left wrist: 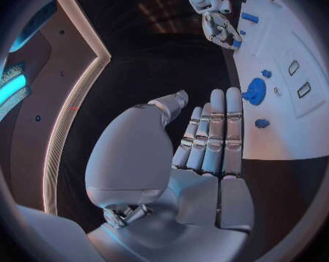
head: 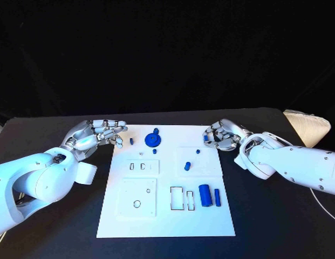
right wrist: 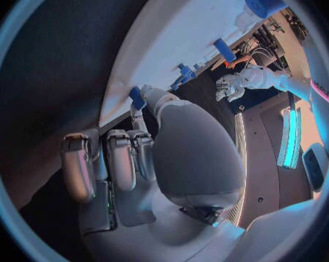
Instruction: Assemble the parts on the task board
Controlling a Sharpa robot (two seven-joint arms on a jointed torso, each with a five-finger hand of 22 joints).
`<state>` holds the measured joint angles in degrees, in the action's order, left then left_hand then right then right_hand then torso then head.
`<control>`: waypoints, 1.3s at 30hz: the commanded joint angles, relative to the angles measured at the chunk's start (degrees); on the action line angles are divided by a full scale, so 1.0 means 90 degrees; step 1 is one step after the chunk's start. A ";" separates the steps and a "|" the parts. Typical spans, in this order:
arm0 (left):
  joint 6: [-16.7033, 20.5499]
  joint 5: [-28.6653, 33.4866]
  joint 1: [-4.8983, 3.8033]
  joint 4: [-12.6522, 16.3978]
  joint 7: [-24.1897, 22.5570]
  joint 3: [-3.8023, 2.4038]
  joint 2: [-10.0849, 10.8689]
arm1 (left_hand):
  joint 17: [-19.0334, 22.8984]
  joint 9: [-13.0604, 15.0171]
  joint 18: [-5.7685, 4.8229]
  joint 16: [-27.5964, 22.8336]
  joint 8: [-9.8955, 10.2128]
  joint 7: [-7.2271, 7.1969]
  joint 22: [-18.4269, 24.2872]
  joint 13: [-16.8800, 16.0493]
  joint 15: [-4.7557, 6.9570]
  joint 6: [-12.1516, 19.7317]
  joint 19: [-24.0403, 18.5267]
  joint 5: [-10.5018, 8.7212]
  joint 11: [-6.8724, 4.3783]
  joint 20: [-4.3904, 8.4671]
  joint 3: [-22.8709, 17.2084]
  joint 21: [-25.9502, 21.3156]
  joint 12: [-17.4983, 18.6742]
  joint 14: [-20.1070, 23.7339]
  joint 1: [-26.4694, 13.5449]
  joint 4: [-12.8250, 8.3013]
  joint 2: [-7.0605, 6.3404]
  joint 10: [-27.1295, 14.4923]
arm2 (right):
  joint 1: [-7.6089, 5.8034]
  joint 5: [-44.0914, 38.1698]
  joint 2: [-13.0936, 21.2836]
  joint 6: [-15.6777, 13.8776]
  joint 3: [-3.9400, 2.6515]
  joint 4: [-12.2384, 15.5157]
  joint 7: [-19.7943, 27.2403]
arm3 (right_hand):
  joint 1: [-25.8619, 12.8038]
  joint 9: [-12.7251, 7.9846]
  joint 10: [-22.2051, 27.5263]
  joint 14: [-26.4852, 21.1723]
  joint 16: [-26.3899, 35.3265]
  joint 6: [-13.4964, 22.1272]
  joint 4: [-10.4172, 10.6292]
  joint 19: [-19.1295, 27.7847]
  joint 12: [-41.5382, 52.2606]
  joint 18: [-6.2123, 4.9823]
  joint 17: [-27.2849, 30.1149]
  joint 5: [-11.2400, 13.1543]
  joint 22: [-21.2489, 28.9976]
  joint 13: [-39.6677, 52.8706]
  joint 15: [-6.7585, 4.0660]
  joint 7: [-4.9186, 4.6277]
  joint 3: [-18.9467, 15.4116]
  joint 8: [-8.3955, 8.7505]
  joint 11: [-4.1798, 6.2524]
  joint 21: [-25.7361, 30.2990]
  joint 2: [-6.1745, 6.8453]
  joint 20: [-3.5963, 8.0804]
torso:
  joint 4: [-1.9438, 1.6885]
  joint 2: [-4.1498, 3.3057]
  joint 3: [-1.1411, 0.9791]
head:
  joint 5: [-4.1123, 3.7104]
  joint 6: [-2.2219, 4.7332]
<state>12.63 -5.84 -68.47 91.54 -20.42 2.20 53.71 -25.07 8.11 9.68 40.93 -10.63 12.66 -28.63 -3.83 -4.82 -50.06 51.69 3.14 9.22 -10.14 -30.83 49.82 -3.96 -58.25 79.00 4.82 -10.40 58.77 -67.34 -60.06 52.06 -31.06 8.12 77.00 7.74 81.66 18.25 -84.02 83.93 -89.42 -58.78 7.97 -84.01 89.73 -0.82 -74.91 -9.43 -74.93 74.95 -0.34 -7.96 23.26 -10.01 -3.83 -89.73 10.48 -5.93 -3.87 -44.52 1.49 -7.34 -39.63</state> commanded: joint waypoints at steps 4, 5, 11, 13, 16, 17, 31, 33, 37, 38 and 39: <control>-0.0070 -0.0020 -0.0002 0.0011 -0.0039 -0.0004 -0.0005 | 0.0010 -0.0005 0.0088 0.0030 0.0039 0.0004 -0.0006 0.0007 -0.0012 0.0061 -0.0038 -0.0017 0.0001 -0.0002 -0.0001 0.0030 0.0017 0.0040 0.0008 -0.0035 0.0015 -0.0064 | 0.0018 -0.0111 -0.0006 -0.0230 0.0005 0.0032 -0.0125 | -0.0110 0.0056 -0.0664 0.0656 -0.0039 -0.0158 -0.0017 -0.0665 0.0030 0.0091 -0.1598 0.0110 -0.1674 0.1672 -0.0084 0.0067 0.0097 -0.0128 0.0107 -0.0030 -0.0077 0.0089 | 0.0003 0.0002 0.0003 | 0.0007 0.0001; -0.0070 -0.0020 -0.0002 0.0011 -0.0039 -0.0004 -0.0006 | 0.0010 -0.0005 0.0088 0.0030 0.0039 0.0004 -0.0006 0.0007 -0.0012 0.0061 -0.0038 -0.0017 0.0001 -0.0002 -0.0001 0.0030 0.0017 0.0040 0.0008 -0.0035 0.0015 -0.0064 | 0.0018 -0.0118 -0.0005 -0.0284 0.0005 0.0044 -0.0134 | -0.0158 0.0070 -0.0664 0.0657 -0.0040 -0.0183 -0.0017 -0.0665 0.0030 0.0091 -0.1601 0.0223 -0.1674 0.1672 -0.0100 0.0090 0.0105 -0.0163 0.0128 -0.0030 -0.0073 0.0106 | 0.0003 0.0002 0.0003 | 0.0007 0.0001; -0.0066 -0.0020 -0.0002 0.0011 -0.0040 -0.0004 -0.0003 | 0.0012 -0.0006 0.0088 0.0033 0.0040 0.0007 -0.0012 0.0006 -0.0013 0.0064 -0.0048 -0.0017 0.0003 -0.0004 -0.0006 0.0041 0.0016 0.0040 0.0000 -0.0036 0.0021 -0.0070 | -0.0006 -0.0189 0.0042 -0.0605 -0.0003 0.0200 -0.0245 | -0.0225 0.0092 -0.0664 0.0656 -0.0038 -0.0223 -0.0011 -0.0665 0.0030 0.0091 -0.1595 0.0306 -0.1674 0.1672 -0.0122 0.0120 0.0116 -0.0217 0.0154 -0.0030 -0.0075 0.0128 | 0.0003 0.0013 0.0009 | 0.0007 0.0007; -0.0064 -0.0020 -0.0002 0.0009 -0.0040 -0.0004 -0.0004 | 0.0012 -0.0006 0.0088 0.0033 0.0040 0.0007 -0.0012 0.0006 -0.0013 0.0064 -0.0048 -0.0017 0.0003 -0.0004 -0.0006 0.0041 0.0016 0.0040 0.0000 -0.0036 0.0021 -0.0070 | -0.0055 -0.0211 0.0076 -0.0678 -0.0011 0.0284 -0.0300 | -0.0238 0.0095 -0.0664 0.0655 -0.0038 -0.0227 -0.0009 -0.0665 0.0030 0.0091 -0.1592 0.0321 -0.1674 0.1672 -0.0126 0.0124 0.0116 -0.0225 0.0159 -0.0030 -0.0073 0.0132 | 0.0007 0.0018 0.0014 | 0.0010 0.0007; -0.0061 -0.0020 -0.0002 0.0003 -0.0040 -0.0004 -0.0009 | 0.0012 -0.0006 0.0088 0.0033 0.0040 0.0007 -0.0012 0.0006 -0.0013 0.0064 -0.0048 -0.0017 0.0003 -0.0004 -0.0006 0.0041 0.0016 0.0040 0.0000 -0.0036 0.0021 -0.0070 | -0.0172 -0.0223 0.0121 -0.0732 -0.0018 0.0417 -0.0393 | -0.0266 0.0101 -0.0664 0.0658 -0.0041 -0.0230 -0.0003 -0.0665 0.0030 0.0091 -0.1604 0.0354 -0.1674 0.1672 -0.0133 0.0132 0.0116 -0.0238 0.0166 -0.0030 -0.0071 0.0140 | 0.0011 0.0020 0.0016 | 0.0017 0.0028; -0.0060 -0.0020 -0.0002 -0.0001 -0.0039 -0.0004 -0.0013 | 0.0012 -0.0006 0.0088 0.0033 0.0040 0.0007 -0.0012 0.0006 -0.0013 0.0064 -0.0048 -0.0017 0.0003 -0.0004 -0.0006 0.0041 0.0016 0.0040 0.0000 -0.0036 0.0021 -0.0070 | -0.0215 -0.0214 0.0136 -0.0743 -0.0019 0.0479 -0.0437 | -0.0266 0.0101 -0.0664 0.0658 -0.0041 -0.0230 -0.0003 -0.0665 0.0030 0.0091 -0.1604 0.0354 -0.1674 0.1672 -0.0133 0.0132 0.0116 -0.0238 0.0166 -0.0030 -0.0071 0.0140 | 0.0013 0.0023 0.0016 | 0.0020 0.0043; -0.0044 -0.0018 -0.0002 -0.0065 -0.0021 -0.0003 -0.0090 | 0.0012 -0.0006 0.0088 0.0033 0.0040 0.0007 -0.0012 0.0006 -0.0013 0.0064 -0.0048 -0.0017 0.0003 -0.0004 -0.0006 0.0041 0.0016 0.0040 0.0000 -0.0036 0.0021 -0.0070 | -0.0548 0.0152 -0.0143 -0.0733 -0.0023 0.1505 -0.1168 | -0.0319 0.0111 -0.0664 0.0655 -0.0037 -0.0197 -0.0018 -0.0665 0.0030 0.0091 -0.1590 0.0554 -0.1674 0.1672 -0.0150 0.0141 0.0129 -0.0266 0.0179 -0.0030 -0.0064 0.0162 | 0.0025 0.0132 0.0092 | 0.0143 0.0043; -0.0027 0.0003 -0.0002 -0.0074 -0.0005 -0.0003 -0.0111 | 0.0012 -0.0006 0.0088 0.0033 0.0040 0.0007 -0.0012 0.0006 -0.0013 0.0064 -0.0048 -0.0017 0.0003 -0.0004 -0.0006 0.0041 0.0016 0.0040 0.0000 -0.0036 0.0021 -0.0070 | -0.0556 0.0152 -0.0306 -0.0733 -0.0023 0.1580 -0.1281 | -0.0321 0.0112 -0.0664 0.0654 -0.0035 -0.0196 -0.0018 -0.0665 0.0030 0.0091 -0.1585 0.0558 -0.1674 0.1672 -0.0150 0.0141 0.0129 -0.0267 0.0179 -0.0030 -0.0066 0.0162 | 0.0027 0.0150 0.0106 | 0.0191 0.0034; 0.0041 0.0318 -0.0002 -0.0095 0.0032 -0.0003 -0.0172 | 0.0014 -0.0003 0.0092 0.0045 0.0033 0.0010 -0.0029 0.0003 -0.0011 0.0052 -0.0064 -0.0016 0.0002 -0.0006 -0.0029 0.0075 0.0005 0.0031 -0.0009 -0.0045 0.0045 -0.0062 | -0.0538 0.0046 -0.0667 -0.0772 -0.0018 0.1750 -0.1540 | -0.0319 0.0112 -0.0664 0.0657 -0.0040 -0.0192 -0.0021 -0.0665 0.0030 0.0091 -0.1600 0.0566 -0.1674 0.1672 -0.0150 0.0143 0.0136 -0.0268 0.0181 -0.0030 -0.0073 0.0163 | 0.0018 0.0183 0.0144 | 0.0279 -0.0001; 0.0055 0.0364 -0.0002 -0.0100 0.0034 -0.0003 -0.0182 | 0.0014 -0.0003 0.0092 0.0045 0.0033 0.0010 -0.0029 0.0003 -0.0011 0.0052 -0.0064 -0.0016 0.0002 -0.0006 -0.0029 0.0075 0.0005 0.0031 -0.0009 -0.0045 0.0045 -0.0062 | -0.0527 -0.0033 -0.0760 -0.0788 -0.0016 0.1787 -0.1626 | -0.0324 0.0111 -0.0664 0.0657 -0.0039 -0.0184 -0.0021 -0.0665 0.0030 0.0091 -0.1599 0.0573 -0.1674 0.1672 -0.0150 0.0140 0.0136 -0.0267 0.0180 -0.0030 -0.0072 0.0164 | 0.0016 0.0191 0.0150 | 0.0305 -0.0010; 0.0068 0.0400 -0.0002 -0.0106 0.0034 -0.0003 -0.0189 | 0.0014 -0.0003 0.0092 0.0045 0.0033 0.0010 -0.0029 0.0003 -0.0011 0.0052 -0.0064 -0.0016 0.0002 -0.0006 -0.0029 0.0075 0.0005 0.0031 -0.0009 -0.0045 0.0045 -0.0062 | -0.0516 -0.0102 -0.0836 -0.0802 -0.0014 0.1809 -0.1698 | -0.0327 0.0111 -0.0664 0.0657 -0.0040 -0.0181 -0.0020 -0.0665 0.0030 0.0091 -0.1601 0.0578 -0.1674 0.1672 -0.0150 0.0139 0.0135 -0.0266 0.0180 -0.0030 -0.0071 0.0164 | 0.0016 0.0199 0.0157 | 0.0337 -0.0025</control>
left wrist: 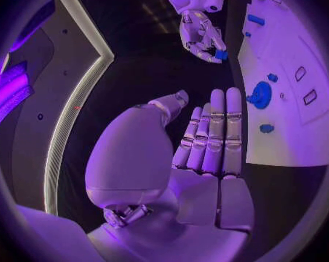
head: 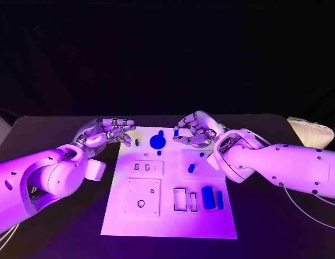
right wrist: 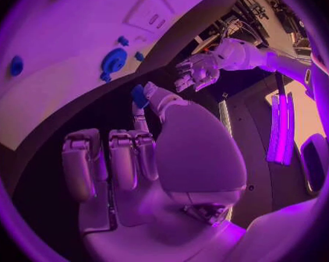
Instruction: Assemble the parts on the task board
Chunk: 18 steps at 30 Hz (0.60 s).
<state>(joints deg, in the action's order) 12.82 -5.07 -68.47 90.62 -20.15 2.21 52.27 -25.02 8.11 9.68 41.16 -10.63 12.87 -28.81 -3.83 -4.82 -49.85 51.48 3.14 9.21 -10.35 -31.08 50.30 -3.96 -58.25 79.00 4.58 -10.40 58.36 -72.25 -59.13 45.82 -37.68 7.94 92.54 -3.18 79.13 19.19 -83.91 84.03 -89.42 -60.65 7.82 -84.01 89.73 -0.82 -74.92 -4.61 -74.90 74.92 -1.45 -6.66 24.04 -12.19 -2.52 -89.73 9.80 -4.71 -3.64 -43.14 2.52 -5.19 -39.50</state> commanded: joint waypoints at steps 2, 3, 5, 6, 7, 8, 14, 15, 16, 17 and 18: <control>0.0068 0.0351 -0.0002 -0.0011 0.0005 -0.0004 -0.0037 | 0.0009 -0.0004 0.0092 0.0020 0.0033 -0.0013 -0.0010 0.0003 -0.0011 0.0029 -0.0041 -0.0016 0.0003 0.0018 -0.0002 0.0021 0.0006 0.0031 -0.0009 -0.0018 0.0045 -0.0017 | 0.0059 -0.0337 -0.0295 -0.0094 0.0012 0.0098 -0.0623 | -0.0047 0.0006 -0.0677 0.0646 -0.0040 0.0027 -0.0004 -0.0666 0.0030 0.0091 -0.1600 0.0042 -0.1677 0.1676 -0.0026 -0.0005 0.0048 -0.0024 0.0034 -0.0030 0.0004 0.0029 | -0.0002 0.0063 0.0056 | 0.0161 -0.0066; 0.0083 0.0371 -0.0002 -0.0017 0.0006 -0.0004 -0.0044 | 0.0009 -0.0003 0.0093 0.0023 0.0031 -0.0013 -0.0013 0.0002 -0.0010 0.0026 -0.0042 -0.0016 0.0003 0.0018 -0.0008 0.0029 0.0003 0.0028 -0.0007 -0.0023 0.0048 -0.0013 | 0.0082 -0.0421 -0.0391 -0.0094 0.0016 0.0093 -0.0690 | -0.0053 0.0006 -0.0677 0.0644 -0.0038 0.0032 -0.0003 -0.0666 0.0030 0.0091 -0.1594 0.0052 -0.1677 0.1676 -0.0026 -0.0006 0.0048 -0.0024 0.0033 -0.0030 0.0005 0.0029 | 0.0003 0.0068 0.0063 | 0.0185 -0.0073; 0.0108 0.0386 -0.0002 -0.0027 0.0006 -0.0004 -0.0060 | 0.0009 -0.0003 0.0093 0.0025 0.0030 -0.0011 -0.0015 0.0002 -0.0009 0.0024 -0.0043 -0.0017 0.0003 0.0018 -0.0008 0.0031 0.0002 0.0027 -0.0008 -0.0024 0.0047 -0.0012 | 0.0123 -0.0547 -0.0531 -0.0071 0.0023 0.0071 -0.0756 | -0.0053 0.0006 -0.0677 0.0644 -0.0038 0.0039 -0.0008 -0.0666 0.0030 0.0091 -0.1593 0.0048 -0.1677 0.1676 -0.0025 -0.0006 0.0048 -0.0023 0.0033 -0.0030 0.0012 0.0030 | 0.0002 0.0080 0.0078 | 0.0222 -0.0110; 0.0122 0.0370 -0.0002 -0.0031 0.0006 -0.0004 -0.0067 | 0.0009 -0.0002 0.0093 0.0028 0.0029 -0.0004 -0.0017 0.0001 -0.0009 0.0022 -0.0044 -0.0017 0.0004 0.0018 -0.0009 0.0037 0.0000 0.0024 -0.0013 -0.0025 0.0047 -0.0009 | 0.0155 -0.0636 -0.0610 -0.0052 0.0028 0.0053 -0.0786 | -0.0053 0.0006 -0.0677 0.0644 -0.0038 0.0039 -0.0009 -0.0666 0.0030 0.0091 -0.1593 0.0047 -0.1677 0.1676 -0.0025 -0.0006 0.0047 -0.0023 0.0033 -0.0030 0.0013 0.0030 | 0.0000 0.0086 0.0082 | 0.0238 -0.0149; 0.0137 0.0334 -0.0002 -0.0036 0.0005 -0.0004 -0.0074 | 0.0009 -0.0002 0.0093 0.0031 0.0027 0.0002 -0.0020 -0.0001 -0.0010 0.0017 -0.0046 -0.0017 0.0006 0.0018 -0.0011 0.0043 -0.0004 0.0022 -0.0016 -0.0026 0.0048 -0.0002 | 0.0182 -0.0715 -0.0668 -0.0038 0.0033 0.0036 -0.0807 | -0.0054 0.0005 -0.0677 0.0644 -0.0038 0.0048 -0.0015 -0.0666 0.0030 0.0091 -0.1592 0.0041 -0.1677 0.1676 -0.0025 -0.0008 0.0045 -0.0022 0.0032 -0.0030 0.0026 0.0030 | 0.0000 0.0093 0.0089 | 0.0253 -0.0181; 0.0150 0.0281 -0.0002 -0.0040 0.0002 -0.0004 -0.0080 | 0.0008 0.0009 0.0094 0.0047 -0.0001 0.0014 -0.0037 -0.0025 -0.0007 -0.0031 -0.0056 -0.0015 0.0002 0.0018 -0.0027 0.0076 -0.0076 0.0014 -0.0040 -0.0027 0.0055 0.0117 | 0.0213 -0.0801 -0.0722 -0.0021 0.0037 0.0017 -0.0829 | -0.0054 0.0005 -0.0677 0.0644 -0.0038 0.0048 -0.0015 -0.0666 0.0030 0.0091 -0.1592 0.0041 -0.1677 0.1676 -0.0025 -0.0008 0.0045 -0.0022 0.0032 -0.0030 0.0026 0.0030 | 0.0001 0.0095 0.0091 | 0.0277 -0.0181; 0.0225 0.0054 -0.0003 -0.0052 0.0004 -0.0004 -0.0105 | -0.0005 0.0041 0.0100 0.0126 -0.0087 -0.0032 -0.0083 -0.0072 0.0033 -0.0125 -0.0090 -0.0016 -0.0057 0.0041 -0.0093 0.0181 -0.0272 -0.0017 -0.0126 -0.0036 0.0043 0.0371 | 0.0410 -0.1263 -0.1023 0.0052 0.0084 -0.0198 -0.1024 | -0.0060 0.0004 -0.0677 0.0641 -0.0033 0.0055 -0.0018 -0.0666 0.0030 0.0091 -0.1578 0.0035 -0.1677 0.1676 -0.0025 -0.0010 0.0041 -0.0021 0.0030 -0.0030 0.0036 0.0031 | -0.0007 0.0102 0.0107 | 0.0362 -0.0249; 0.0239 0.0028 -0.0003 -0.0054 0.0007 -0.0004 -0.0107 | -0.0014 0.0044 0.0100 0.0151 -0.0095 -0.0035 -0.0091 -0.0076 0.0039 -0.0128 -0.0086 -0.0016 -0.0062 0.0046 -0.0099 0.0198 -0.0293 -0.0036 -0.0137 -0.0038 0.0039 0.0388 | 0.0434 -0.1330 -0.1062 0.0061 0.0092 -0.0229 -0.1054 | -0.0060 0.0004 -0.0677 0.0641 -0.0033 0.0055 -0.0018 -0.0666 0.0030 0.0091 -0.1578 0.0035 -0.1677 0.1676 -0.0025 -0.0010 0.0041 -0.0021 0.0030 -0.0030 0.0036 0.0031 | -0.0008 0.0103 0.0108 | 0.0364 -0.0252; 0.0253 0.0000 -0.0003 -0.0057 0.0010 -0.0004 -0.0111 | -0.0030 0.0048 0.0100 0.0192 -0.0107 -0.0037 -0.0102 -0.0083 0.0048 -0.0127 -0.0079 -0.0016 -0.0069 0.0052 -0.0108 0.0226 -0.0324 -0.0063 -0.0152 -0.0041 0.0036 0.0408 | 0.0464 -0.1422 -0.1109 0.0069 0.0101 -0.0264 -0.1091 | -0.0061 0.0005 -0.0677 0.0639 -0.0031 0.0059 -0.0021 -0.0666 0.0030 0.0091 -0.1572 0.0024 -0.1677 0.1676 -0.0024 -0.0011 0.0042 -0.0022 0.0029 -0.0030 0.0040 0.0031 | -0.0010 0.0102 0.0107 | 0.0366 -0.0256; 0.0261 -0.0015 -0.0003 -0.0059 0.0012 -0.0004 -0.0113 | -0.0040 0.0049 0.0101 0.0217 -0.0113 -0.0036 -0.0108 -0.0087 0.0051 -0.0124 -0.0073 -0.0016 -0.0071 0.0056 -0.0111 0.0241 -0.0342 -0.0076 -0.0161 -0.0043 0.0032 0.0417 | 0.0481 -0.1477 -0.1135 0.0071 0.0105 -0.0284 -0.1112 | -0.0061 0.0005 -0.0677 0.0639 -0.0031 0.0059 -0.0021 -0.0666 0.0030 0.0091 -0.1572 0.0024 -0.1677 0.1676 -0.0024 -0.0011 0.0042 -0.0022 0.0029 -0.0030 0.0040 0.0031 | -0.0010 0.0099 0.0102 | 0.0371 -0.0255; 0.0271 -0.0034 -0.0003 -0.0063 0.0016 -0.0004 -0.0117 | -0.0051 0.0051 0.0100 0.0243 -0.0119 -0.0036 -0.0115 -0.0090 0.0053 -0.0118 -0.0069 -0.0016 -0.0073 0.0059 -0.0112 0.0257 -0.0359 -0.0088 -0.0173 -0.0043 0.0027 0.0422 | 0.0511 -0.1562 -0.1176 0.0074 0.0112 -0.0316 -0.1146 | -0.0061 0.0005 -0.0677 0.0639 -0.0031 0.0059 -0.0021 -0.0666 0.0030 0.0091 -0.1572 0.0024 -0.1677 0.1676 -0.0024 -0.0011 0.0042 -0.0022 0.0029 -0.0030 0.0040 0.0031 | -0.0007 0.0100 0.0097 | 0.0383 -0.0258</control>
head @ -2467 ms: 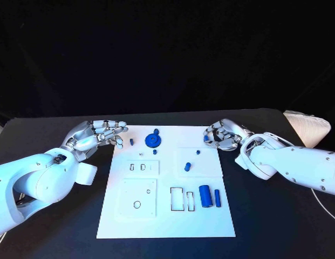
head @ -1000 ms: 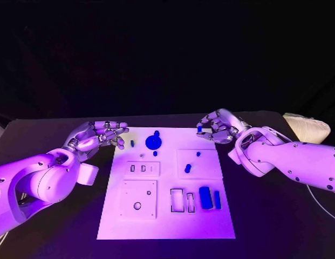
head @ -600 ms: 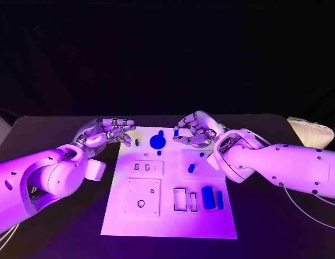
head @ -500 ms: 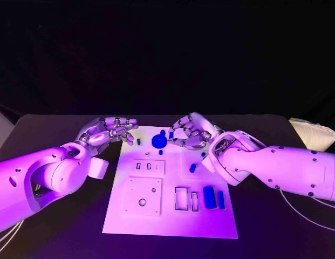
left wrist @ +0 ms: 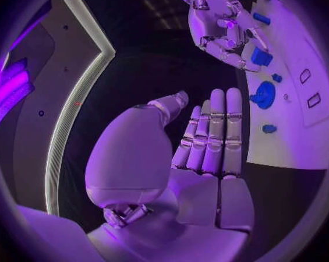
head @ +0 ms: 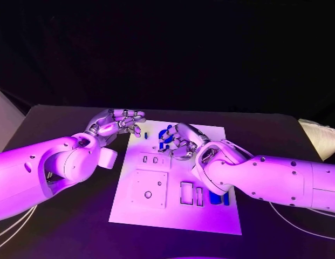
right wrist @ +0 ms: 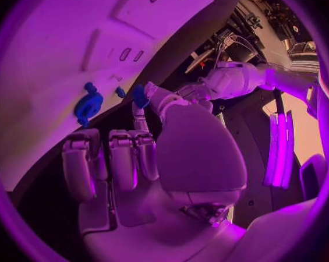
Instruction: Assemble the parts on the task board
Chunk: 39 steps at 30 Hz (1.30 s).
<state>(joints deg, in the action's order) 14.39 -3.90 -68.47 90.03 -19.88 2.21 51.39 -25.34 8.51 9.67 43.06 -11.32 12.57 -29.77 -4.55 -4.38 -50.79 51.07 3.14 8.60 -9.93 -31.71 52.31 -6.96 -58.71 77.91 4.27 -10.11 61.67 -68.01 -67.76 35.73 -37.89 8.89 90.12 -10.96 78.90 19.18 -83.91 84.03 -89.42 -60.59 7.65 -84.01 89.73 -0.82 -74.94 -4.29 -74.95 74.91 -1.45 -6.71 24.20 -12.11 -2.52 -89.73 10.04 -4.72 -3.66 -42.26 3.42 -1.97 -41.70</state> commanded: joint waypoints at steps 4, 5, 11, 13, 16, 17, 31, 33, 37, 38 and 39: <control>0.0114 -0.0206 -0.0003 0.0000 -0.0004 -0.0004 -0.0027 | -0.0095 0.0019 0.0100 0.0193 -0.0078 -0.0004 -0.0046 -0.0035 0.0018 0.0014 0.0011 -0.0015 -0.0015 0.0027 -0.0055 0.0127 -0.0124 -0.0088 -0.0088 -0.0021 -0.0010 0.0068 | 0.0162 -0.0854 -0.0178 0.0111 0.0022 -0.0144 -0.0396 | -0.0036 0.0006 -0.0677 0.0639 -0.0031 0.0052 -0.0002 -0.0666 0.0030 0.0091 -0.1569 -0.0012 -0.1673 0.1676 -0.0025 -0.0006 0.0024 -0.0031 0.0030 -0.0030 0.0014 0.0031 | -0.0012 0.0003 0.0000 | 0.0051 -0.0039; 0.0115 -0.0211 -0.0003 0.0000 -0.0002 -0.0004 -0.0028 | -0.0131 0.0024 0.0102 0.0265 -0.0093 -0.0012 -0.0061 -0.0051 0.0029 0.0018 0.0030 -0.0014 -0.0028 0.0034 -0.0056 0.0163 -0.0173 -0.0123 -0.0094 -0.0027 -0.0008 0.0101 | 0.0186 -0.0903 -0.0196 0.0113 0.0024 -0.0158 -0.0414 | -0.0044 0.0007 -0.0677 0.0639 -0.0030 0.0054 -0.0003 -0.0666 0.0030 0.0091 -0.1565 -0.0043 -0.1673 0.1676 -0.0024 -0.0007 0.0028 -0.0036 0.0028 -0.0030 0.0015 0.0031 | -0.0010 0.0002 -0.0001 | 0.0062 -0.0050; 0.0109 -0.0228 -0.0003 0.0000 0.0010 -0.0004 -0.0025 | -0.0347 0.0077 0.0099 0.0649 -0.0240 -0.0068 -0.0149 -0.0191 0.0084 0.0020 0.0062 -0.0014 -0.0097 0.0078 -0.0060 0.0364 -0.0517 -0.0126 -0.0134 -0.0068 0.0015 0.0175 | 0.0330 -0.1139 -0.0285 0.0133 0.0030 -0.0223 -0.0499 | -0.0049 0.0008 -0.0677 0.0639 -0.0031 0.0055 -0.0003 -0.0666 0.0030 0.0091 -0.1569 -0.0058 -0.1673 0.1676 -0.0024 -0.0008 0.0029 -0.0038 0.0028 -0.0030 0.0015 0.0031 | 0.0007 -0.0005 -0.0011 | 0.0103 -0.0087; 0.0102 -0.0233 -0.0003 0.0000 0.0012 -0.0004 -0.0024 | -0.0407 0.0094 0.0099 0.0757 -0.0288 -0.0083 -0.0172 -0.0237 0.0094 0.0026 0.0058 -0.0015 -0.0109 0.0087 -0.0057 0.0416 -0.0615 -0.0119 -0.0144 -0.0082 0.0020 0.0153 | 0.0364 -0.1190 -0.0298 0.0140 0.0031 -0.0232 -0.0515 | -0.0055 0.0008 -0.0677 0.0639 -0.0030 0.0057 -0.0005 -0.0666 0.0030 0.0091 -0.1566 -0.0078 -0.1673 0.1676 -0.0023 -0.0008 0.0032 -0.0041 0.0028 -0.0030 0.0018 0.0031 | 0.0005 -0.0004 -0.0008 | 0.0113 -0.0103; 0.0095 -0.0239 -0.0003 0.0001 0.0015 -0.0004 -0.0020 | -0.0468 0.0108 0.0099 0.0866 -0.0330 -0.0089 -0.0194 -0.0277 0.0101 0.0044 0.0056 -0.0016 -0.0116 0.0094 -0.0056 0.0468 -0.0703 -0.0115 -0.0156 -0.0093 0.0025 0.0112 | 0.0404 -0.1261 -0.0304 0.0154 0.0032 -0.0234 -0.0536 | -0.0055 0.0008 -0.0677 0.0639 -0.0030 0.0057 -0.0005 -0.0666 0.0030 0.0091 -0.1566 -0.0078 -0.1673 0.1676 -0.0023 -0.0008 0.0032 -0.0041 0.0028 -0.0030 0.0018 0.0031 | 0.0001 -0.0004 -0.0008 | 0.0119 -0.0124; 0.0093 -0.0241 -0.0003 0.0001 0.0016 -0.0004 -0.0018 | -0.0492 0.0114 0.0098 0.0911 -0.0347 -0.0091 -0.0204 -0.0293 0.0102 0.0051 0.0055 -0.0015 -0.0117 0.0095 -0.0057 0.0490 -0.0736 -0.0113 -0.0160 -0.0098 0.0027 0.0092 | 0.0416 -0.1286 -0.0303 0.0161 0.0032 -0.0232 -0.0543 | -0.0055 0.0008 -0.0677 0.0639 -0.0030 0.0057 -0.0005 -0.0666 0.0030 0.0091 -0.1566 -0.0078 -0.1673 0.1676 -0.0023 -0.0008 0.0032 -0.0041 0.0028 -0.0030 0.0018 0.0031 | 0.0001 -0.0003 -0.0009 | 0.0118 -0.0127; 0.0040 -0.0258 -0.0003 -0.0010 0.0025 -0.0004 -0.0015 | -0.0624 0.0146 0.0099 0.1159 -0.0450 -0.0105 -0.0260 -0.0373 0.0110 0.0087 0.0054 -0.0017 -0.0125 0.0102 -0.0071 0.0622 -0.0915 -0.0104 -0.0190 -0.0114 0.0040 -0.0032 | 0.0479 -0.1329 -0.0281 0.0250 0.0032 -0.0232 -0.0550 | -0.0061 0.0009 -0.0677 0.0639 -0.0030 0.0059 -0.0007 -0.0666 0.0030 0.0091 -0.1566 -0.0097 -0.1673 0.1676 -0.0023 -0.0008 0.0033 -0.0044 0.0028 -0.0030 0.0024 0.0031 | 0.0005 0.0009 -0.0009 | 0.0133 -0.0178; 0.0036 -0.0259 -0.0003 -0.0012 0.0027 -0.0004 -0.0011 | -0.0656 0.0150 0.0099 0.1225 -0.0466 -0.0103 -0.0277 -0.0389 0.0110 0.0114 0.0060 -0.0017 -0.0123 0.0104 -0.0076 0.0661 -0.0954 -0.0114 -0.0195 -0.0120 0.0040 -0.0069 | 0.0488 -0.1320 -0.0285 0.0242 0.0032 -0.0247 -0.0547 | -0.0061 0.0009 -0.0677 0.0639 -0.0030 0.0059 -0.0007 -0.0666 0.0030 0.0091 -0.1566 -0.0097 -0.1673 0.1676 -0.0023 -0.0008 0.0033 -0.0044 0.0028 -0.0030 0.0024 0.0031 | 0.0005 0.0006 -0.0011 | 0.0137 -0.0185; 0.0025 -0.0260 -0.0003 -0.0013 0.0029 -0.0004 -0.0011 | -0.0678 0.0154 0.0099 0.1270 -0.0482 -0.0103 -0.0290 -0.0401 0.0110 0.0127 0.0064 -0.0016 -0.0123 0.0105 -0.0080 0.0690 -0.0984 -0.0120 -0.0200 -0.0122 0.0041 -0.0093 | 0.0498 -0.1308 -0.0296 0.0224 0.0032 -0.0297 -0.0534 | -0.0087 0.0006 -0.0677 0.0637 -0.0028 0.0087 -0.0007 -0.0666 0.0030 0.0091 -0.1560 -0.0129 -0.1673 0.1676 -0.0021 -0.0017 0.0027 -0.0038 0.0022 -0.0030 0.0047 0.0030 | 0.0005 0.0005 -0.0006 | 0.0133 -0.0192; 0.0022 -0.0261 -0.0003 -0.0013 0.0030 -0.0004 -0.0012 | -0.0678 0.0154 0.0099 0.1270 -0.0482 -0.0103 -0.0290 -0.0401 0.0110 0.0127 0.0064 -0.0016 -0.0123 0.0105 -0.0080 0.0690 -0.0984 -0.0120 -0.0200 -0.0122 0.0041 -0.0093 | 0.0499 -0.1307 -0.0298 0.0221 0.0032 -0.0307 -0.0532 | -0.0087 0.0006 -0.0677 0.0637 -0.0028 0.0087 -0.0007 -0.0666 0.0030 0.0091 -0.1560 -0.0129 -0.1673 0.1676 -0.0021 -0.0017 0.0027 -0.0038 0.0022 -0.0030 0.0047 0.0030 | 0.0005 0.0005 -0.0004 | 0.0133 -0.0192; 0.0019 -0.0263 -0.0003 -0.0013 0.0030 -0.0004 -0.0012 | -0.0678 0.0154 0.0099 0.1270 -0.0482 -0.0103 -0.0290 -0.0401 0.0110 0.0127 0.0064 -0.0016 -0.0123 0.0105 -0.0080 0.0690 -0.0984 -0.0120 -0.0200 -0.0122 0.0041 -0.0093 | 0.0500 -0.1305 -0.0299 0.0219 0.0032 -0.0316 -0.0530 | -0.0087 0.0006 -0.0677 0.0637 -0.0028 0.0087 -0.0007 -0.0666 0.0030 0.0091 -0.1560 -0.0129 -0.1673 0.1676 -0.0021 -0.0017 0.0027 -0.0038 0.0022 -0.0030 0.0047 0.0030 | 0.0002 0.0006 -0.0001 | 0.0130 -0.0192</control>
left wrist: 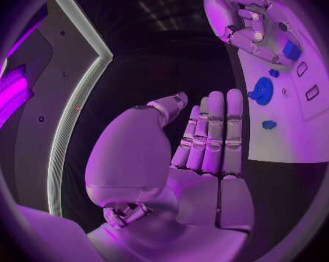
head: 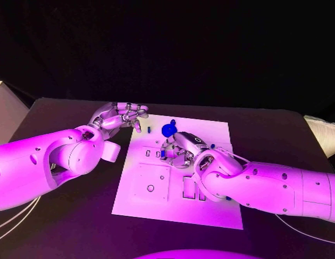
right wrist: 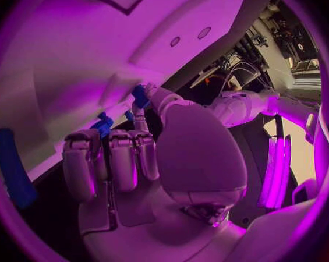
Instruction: Assemble the parts on the task board
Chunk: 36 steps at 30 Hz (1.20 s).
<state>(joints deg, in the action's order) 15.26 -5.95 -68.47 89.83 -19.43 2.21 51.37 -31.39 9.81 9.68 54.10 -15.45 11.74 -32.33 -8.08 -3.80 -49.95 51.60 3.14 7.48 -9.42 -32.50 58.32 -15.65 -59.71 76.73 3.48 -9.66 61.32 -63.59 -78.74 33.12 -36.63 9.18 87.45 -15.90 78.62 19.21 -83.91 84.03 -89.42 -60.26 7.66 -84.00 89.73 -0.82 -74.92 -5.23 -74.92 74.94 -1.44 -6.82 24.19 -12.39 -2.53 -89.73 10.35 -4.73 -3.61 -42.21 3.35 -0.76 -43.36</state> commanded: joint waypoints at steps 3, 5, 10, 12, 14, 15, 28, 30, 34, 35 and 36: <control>-0.0082 -0.0043 -0.0003 0.0009 -0.0019 -0.0004 -0.0011 | -0.0005 0.0009 0.0099 0.0043 -0.0023 -0.0011 -0.0006 -0.0009 0.0045 0.0034 0.0005 -0.0016 0.0002 0.0048 0.0008 0.0022 -0.0018 -0.0009 -0.0069 -0.0034 -0.0009 -0.0054 | 0.0011 -0.0083 -0.0015 0.0074 0.0000 -0.0045 0.0024 | -0.0055 0.0002 -0.0677 0.0637 -0.0028 0.0051 -0.0008 -0.0667 0.0030 0.0091 -0.1562 -0.0025 -0.1676 0.1673 -0.0022 -0.0004 0.0029 -0.0007 0.0022 -0.0030 0.0013 0.0031 | -0.0003 0.0000 0.0010 | -0.0003 -0.0011; -0.0082 -0.0046 -0.0003 0.0007 -0.0016 -0.0005 -0.0011 | -0.0005 0.0009 0.0099 0.0043 -0.0023 -0.0011 -0.0006 -0.0009 0.0045 0.0034 0.0005 -0.0016 0.0002 0.0048 0.0008 0.0022 -0.0018 -0.0009 -0.0069 -0.0034 -0.0009 -0.0054 | 0.0011 -0.0082 -0.0016 0.0075 0.0000 -0.0057 0.0026 | -0.0062 0.0000 -0.0677 0.0635 -0.0025 0.0063 -0.0007 -0.0667 0.0030 0.0091 -0.1553 -0.0031 -0.1676 0.1673 -0.0020 -0.0009 0.0029 -0.0003 0.0020 -0.0030 0.0017 0.0031 | 0.0001 -0.0004 0.0001 | 0.0004 -0.0017; -0.0085 -0.0049 -0.0003 0.0006 -0.0009 -0.0005 -0.0009 | -0.0016 0.0011 0.0099 0.0066 -0.0030 -0.0010 -0.0012 -0.0015 0.0045 0.0045 0.0005 -0.0017 0.0002 0.0048 0.0005 0.0038 -0.0034 -0.0009 -0.0070 -0.0038 -0.0012 -0.0070 | 0.0012 -0.0083 -0.0024 0.0098 0.0000 -0.0077 0.0029 | -0.0066 0.0000 -0.0677 0.0636 -0.0025 0.0067 -0.0007 -0.0667 0.0030 0.0091 -0.1555 -0.0032 -0.1676 0.1673 -0.0019 -0.0010 0.0028 -0.0002 0.0018 -0.0030 0.0021 0.0030 | -0.0002 -0.0004 0.0002 | -0.0011 -0.0019; -0.0088 -0.0049 -0.0003 0.0005 -0.0008 -0.0005 -0.0011 | -0.0016 0.0011 0.0099 0.0066 -0.0030 -0.0010 -0.0012 -0.0015 0.0045 0.0045 0.0005 -0.0017 0.0002 0.0048 0.0005 0.0038 -0.0034 -0.0009 -0.0070 -0.0038 -0.0012 -0.0070 | 0.0012 -0.0084 -0.0029 0.0110 0.0000 -0.0088 0.0031 | -0.0066 0.0000 -0.0677 0.0636 -0.0025 0.0067 -0.0007 -0.0667 0.0030 0.0091 -0.1555 -0.0032 -0.1676 0.1673 -0.0019 -0.0010 0.0028 -0.0002 0.0018 -0.0030 0.0021 0.0030 | -0.0004 -0.0001 0.0005 | -0.0010 -0.0029; -0.0090 -0.0050 -0.0003 0.0005 -0.0006 -0.0005 -0.0013 | -0.0016 0.0011 0.0099 0.0066 -0.0030 -0.0010 -0.0012 -0.0015 0.0045 0.0045 0.0005 -0.0017 0.0002 0.0048 0.0005 0.0038 -0.0034 -0.0009 -0.0070 -0.0038 -0.0012 -0.0070 | 0.0012 -0.0084 -0.0033 0.0112 0.0000 -0.0095 0.0035 | -0.0070 -0.0001 -0.0677 0.0636 -0.0026 0.0070 -0.0007 -0.0667 0.0030 0.0091 -0.1558 -0.0034 -0.1676 0.1673 -0.0018 -0.0011 0.0027 -0.0002 0.0017 -0.0030 0.0023 0.0030 | -0.0004 0.0002 0.0005 | -0.0007 -0.0036; -0.0091 -0.0050 -0.0003 0.0005 -0.0005 -0.0005 -0.0014 | -0.0016 0.0011 0.0099 0.0066 -0.0030 -0.0010 -0.0012 -0.0015 0.0045 0.0045 0.0005 -0.0017 0.0002 0.0048 0.0005 0.0038 -0.0034 -0.0009 -0.0070 -0.0038 -0.0012 -0.0070 | 0.0012 -0.0084 -0.0035 0.0111 0.0000 -0.0097 0.0038 | -0.0070 -0.0001 -0.0677 0.0636 -0.0026 0.0070 -0.0007 -0.0667 0.0030 0.0091 -0.1558 -0.0034 -0.1676 0.1673 -0.0018 -0.0011 0.0027 -0.0002 0.0017 -0.0030 0.0023 0.0030 | -0.0005 0.0001 0.0008 | -0.0004 -0.0039; -0.0102 -0.0050 -0.0003 0.0002 0.0005 -0.0005 -0.0012 | -0.0035 0.0013 0.0097 0.0105 -0.0042 -0.0001 -0.0025 -0.0021 0.0039 0.0073 0.0001 -0.0016 0.0014 0.0046 -0.0001 0.0067 -0.0052 0.0003 -0.0078 -0.0040 -0.0016 -0.0130 | 0.0014 -0.0087 -0.0055 0.0148 0.0001 -0.0106 0.0031 | -0.0113 -0.0003 -0.0677 0.0633 -0.0022 0.0091 0.0006 -0.0667 0.0030 0.0091 -0.1545 -0.0037 -0.1676 0.1673 -0.0012 -0.0022 0.0010 0.0000 0.0008 -0.0030 0.0048 0.0026 | -0.0001 0.0002 0.0005 | -0.0014 -0.0054; -0.0103 -0.0050 -0.0003 0.0002 0.0005 -0.0005 -0.0012 | -0.0035 0.0013 0.0097 0.0105 -0.0042 -0.0001 -0.0025 -0.0021 0.0039 0.0073 0.0001 -0.0016 0.0014 0.0046 -0.0001 0.0067 -0.0052 0.0003 -0.0078 -0.0040 -0.0016 -0.0130 | 0.0015 -0.0087 -0.0055 0.0157 0.0002 -0.0106 0.0024 | -0.0113 -0.0003 -0.0677 0.0633 -0.0022 0.0091 0.0006 -0.0667 0.0030 0.0091 -0.1545 -0.0037 -0.1676 0.1673 -0.0012 -0.0022 0.0010 0.0000 0.0008 -0.0030 0.0048 0.0026 | -0.0001 0.0001 0.0006 | -0.0015 -0.0053; -0.0104 -0.0050 -0.0003 0.0001 0.0005 -0.0005 -0.0013 | -0.0038 0.0013 0.0097 0.0110 -0.0045 0.0000 -0.0027 -0.0022 0.0037 0.0075 0.0000 -0.0016 0.0015 0.0045 -0.0003 0.0071 -0.0055 0.0005 -0.0078 -0.0041 -0.0015 -0.0139 | 0.0018 -0.0088 -0.0058 0.0175 0.0003 -0.0107 0.0015 | -0.0135 -0.0003 -0.0677 0.0633 -0.0022 0.0098 0.0014 -0.0667 0.0030 0.0091 -0.1545 -0.0040 -0.1676 0.1673 -0.0008 -0.0025 0.0000 0.0000 0.0005 -0.0030 0.0060 0.0023 | -0.0004 0.0003 0.0004 | -0.0018 -0.0052; -0.0104 -0.0050 -0.0003 0.0001 0.0005 -0.0005 -0.0013 | -0.0038 0.0013 0.0097 0.0110 -0.0045 0.0000 -0.0027 -0.0022 0.0037 0.0075 0.0000 -0.0016 0.0015 0.0045 -0.0003 0.0071 -0.0055 0.0005 -0.0078 -0.0041 -0.0015 -0.0139 | 0.0018 -0.0088 -0.0058 0.0179 0.0003 -0.0107 0.0013 | -0.0135 -0.0003 -0.0677 0.0633 -0.0022 0.0098 0.0014 -0.0667 0.0030 0.0091 -0.1545 -0.0040 -0.1676 0.1673 -0.0008 -0.0025 0.0000 0.0000 0.0005 -0.0030 0.0060 0.0023 | -0.0004 0.0004 0.0003 | -0.0016 -0.0051; -0.0104 -0.0050 -0.0003 0.0001 0.0005 -0.0005 -0.0013 | -0.0038 0.0013 0.0097 0.0110 -0.0045 0.0000 -0.0027 -0.0022 0.0037 0.0075 0.0000 -0.0016 0.0015 0.0045 -0.0003 0.0071 -0.0055 0.0005 -0.0078 -0.0041 -0.0015 -0.0139 | 0.0019 -0.0089 -0.0059 0.0182 0.0004 -0.0107 0.0010 | -0.0135 -0.0003 -0.0677 0.0633 -0.0022 0.0098 0.0014 -0.0667 0.0030 0.0091 -0.1545 -0.0040 -0.1676 0.1673 -0.0008 -0.0025 0.0000 0.0000 0.0005 -0.0030 0.0060 0.0023 | -0.0003 0.0004 0.0001 | -0.0016 -0.0053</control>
<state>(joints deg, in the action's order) 15.18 -6.20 -68.47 89.75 -19.17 2.21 51.35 -31.68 9.84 9.68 54.69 -15.65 11.74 -32.50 -8.22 -3.81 -49.54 51.60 3.14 7.57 -9.42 -32.50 58.76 -15.93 -59.70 76.50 3.48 -9.89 60.41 -63.55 -78.87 32.66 -36.30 9.14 86.49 -15.83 77.95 19.12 -83.91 84.03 -89.42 -59.81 7.66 -84.00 89.73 -0.82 -74.91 -5.23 -74.95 74.91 -1.44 -7.11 24.18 -12.33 -2.53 -89.73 11.02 -4.73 -3.63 -42.20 3.38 -0.92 -43.82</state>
